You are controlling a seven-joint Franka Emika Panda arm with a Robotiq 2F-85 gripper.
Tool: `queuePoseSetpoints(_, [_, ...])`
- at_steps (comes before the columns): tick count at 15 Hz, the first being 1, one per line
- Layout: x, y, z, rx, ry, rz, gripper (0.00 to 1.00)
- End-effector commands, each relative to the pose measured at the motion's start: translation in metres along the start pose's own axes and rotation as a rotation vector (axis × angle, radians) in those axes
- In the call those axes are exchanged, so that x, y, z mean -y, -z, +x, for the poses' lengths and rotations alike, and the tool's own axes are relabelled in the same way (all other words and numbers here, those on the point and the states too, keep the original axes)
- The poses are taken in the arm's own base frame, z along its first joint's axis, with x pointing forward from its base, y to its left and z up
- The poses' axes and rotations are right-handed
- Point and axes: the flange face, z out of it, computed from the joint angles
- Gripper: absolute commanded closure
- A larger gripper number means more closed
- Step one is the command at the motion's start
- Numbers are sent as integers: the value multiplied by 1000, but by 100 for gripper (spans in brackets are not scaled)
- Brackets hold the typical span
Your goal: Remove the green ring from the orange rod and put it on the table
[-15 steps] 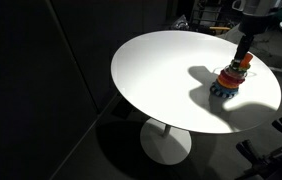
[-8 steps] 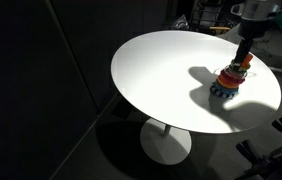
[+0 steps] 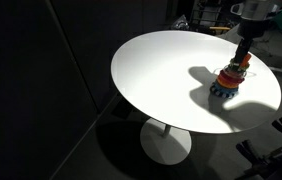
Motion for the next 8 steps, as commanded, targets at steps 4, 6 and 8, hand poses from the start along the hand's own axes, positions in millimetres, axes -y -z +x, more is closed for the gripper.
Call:
queuePoseSetpoints(4, [3,22,-1,-40,1,-8,52])
queuePoseSetpoints(6, [5,29,-1,-50,7,-10,52])
queuePoseSetpoints(8, [7,38,-1,-63,14,-13,52])
